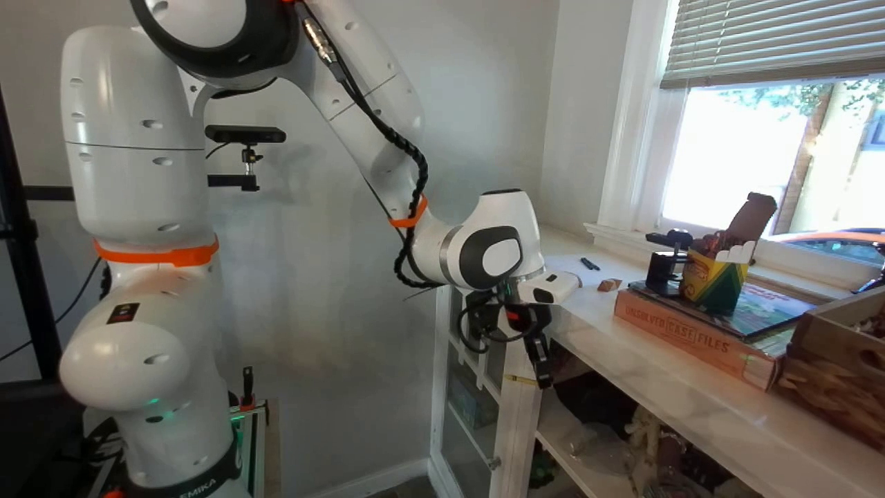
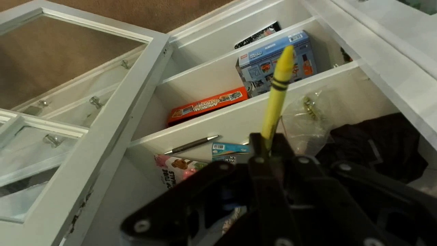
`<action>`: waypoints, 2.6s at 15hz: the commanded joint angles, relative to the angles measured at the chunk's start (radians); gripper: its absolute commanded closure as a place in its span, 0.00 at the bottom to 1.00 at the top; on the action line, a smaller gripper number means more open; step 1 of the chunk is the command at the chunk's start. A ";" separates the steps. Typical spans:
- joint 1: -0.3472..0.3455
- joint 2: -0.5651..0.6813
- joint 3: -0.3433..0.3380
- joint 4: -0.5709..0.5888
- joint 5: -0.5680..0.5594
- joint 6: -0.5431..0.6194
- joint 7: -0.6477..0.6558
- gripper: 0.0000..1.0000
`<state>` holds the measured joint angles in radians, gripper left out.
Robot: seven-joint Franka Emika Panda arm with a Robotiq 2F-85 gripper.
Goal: Put the yellow crayon into the cupboard
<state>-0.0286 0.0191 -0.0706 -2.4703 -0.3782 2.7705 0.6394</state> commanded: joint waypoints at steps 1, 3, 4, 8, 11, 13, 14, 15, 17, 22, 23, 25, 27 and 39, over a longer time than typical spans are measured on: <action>-0.018 0.051 -0.019 -0.009 -0.039 0.053 -0.034 0.97; -0.018 0.080 -0.039 -0.002 -0.058 0.073 -0.035 0.97; -0.015 0.094 -0.052 0.003 -0.068 0.082 -0.032 0.97; 0.001 0.069 -0.053 0.002 -0.030 0.045 -0.038 0.90; 0.003 0.067 -0.052 0.005 -0.030 0.045 -0.038 0.90; 0.003 0.067 -0.052 0.005 -0.030 0.045 -0.038 0.90; 0.003 0.067 -0.052 0.005 -0.030 0.045 -0.038 0.97; 0.005 0.086 -0.066 0.019 -0.082 0.045 -0.006 0.97; -0.010 0.117 -0.070 0.032 -0.136 0.078 0.012 0.97; -0.021 0.188 -0.101 0.053 -0.173 0.132 -0.015 0.97; -0.025 0.204 -0.103 0.056 -0.160 0.144 -0.020 0.97; -0.018 0.241 -0.125 0.069 -0.182 0.174 0.005 0.97; -0.003 0.281 -0.166 0.083 -0.232 0.243 0.029 0.97; 0.064 0.508 -0.293 0.132 -0.149 0.627 0.166 0.97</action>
<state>0.0348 0.4567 -0.3812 -2.3541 -0.5894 3.3183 0.7365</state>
